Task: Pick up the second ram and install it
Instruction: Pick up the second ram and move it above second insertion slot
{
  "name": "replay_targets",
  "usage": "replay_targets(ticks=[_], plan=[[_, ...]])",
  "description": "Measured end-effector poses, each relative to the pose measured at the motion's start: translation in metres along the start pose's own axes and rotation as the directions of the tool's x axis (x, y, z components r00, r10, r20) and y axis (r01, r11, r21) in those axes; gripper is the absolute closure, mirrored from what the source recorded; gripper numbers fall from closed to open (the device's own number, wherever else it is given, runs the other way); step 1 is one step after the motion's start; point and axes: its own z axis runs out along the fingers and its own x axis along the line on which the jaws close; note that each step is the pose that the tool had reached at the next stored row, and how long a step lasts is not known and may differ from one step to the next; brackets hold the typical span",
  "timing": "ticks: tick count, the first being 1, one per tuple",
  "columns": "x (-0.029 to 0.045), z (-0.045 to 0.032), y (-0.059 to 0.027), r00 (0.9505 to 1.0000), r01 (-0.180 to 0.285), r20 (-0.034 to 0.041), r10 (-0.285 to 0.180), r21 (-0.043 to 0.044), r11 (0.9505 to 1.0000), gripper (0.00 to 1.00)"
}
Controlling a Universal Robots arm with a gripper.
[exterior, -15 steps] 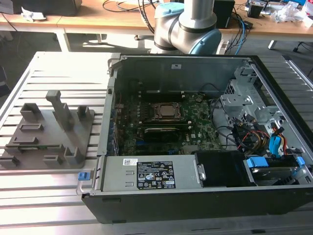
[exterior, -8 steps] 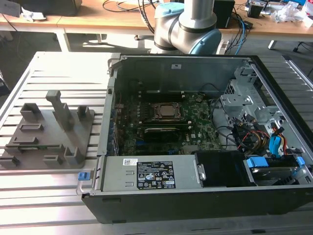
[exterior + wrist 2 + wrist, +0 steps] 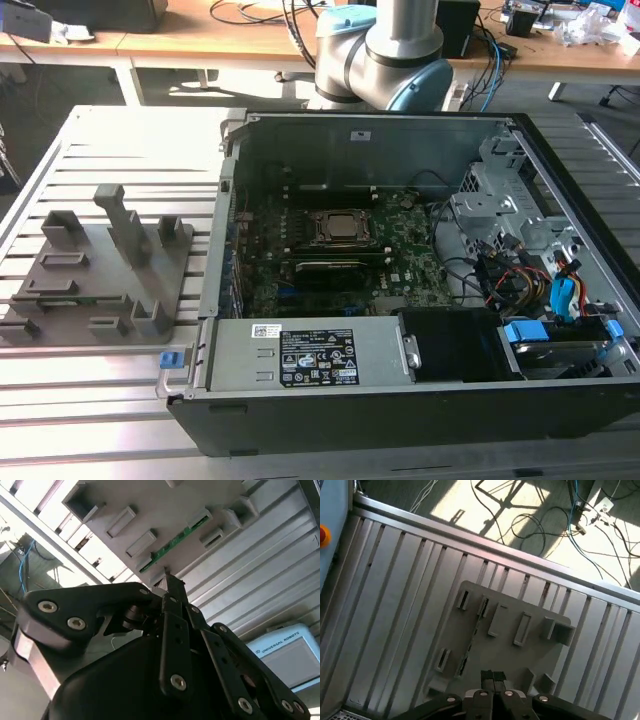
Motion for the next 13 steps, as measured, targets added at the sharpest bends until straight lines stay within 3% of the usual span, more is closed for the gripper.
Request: replay_targets(ticks=[1,5,10,13], plan=[[0.0,0.0001,0.0,0.9989,-0.046,0.0014,0.046,-0.0003,0.9989,0.89],[0.0,0.0002,0.0,0.9925,-0.122,0.0037,0.122,-0.0008,0.9925,0.89],[0.0,0.0004,0.0,0.9742,-0.226,0.0063,0.226,-0.002,0.9742,0.89],[0.0,0.0006,0.0,0.9439,-0.33,0.0086,0.33,-0.0035,0.9439,0.89]])
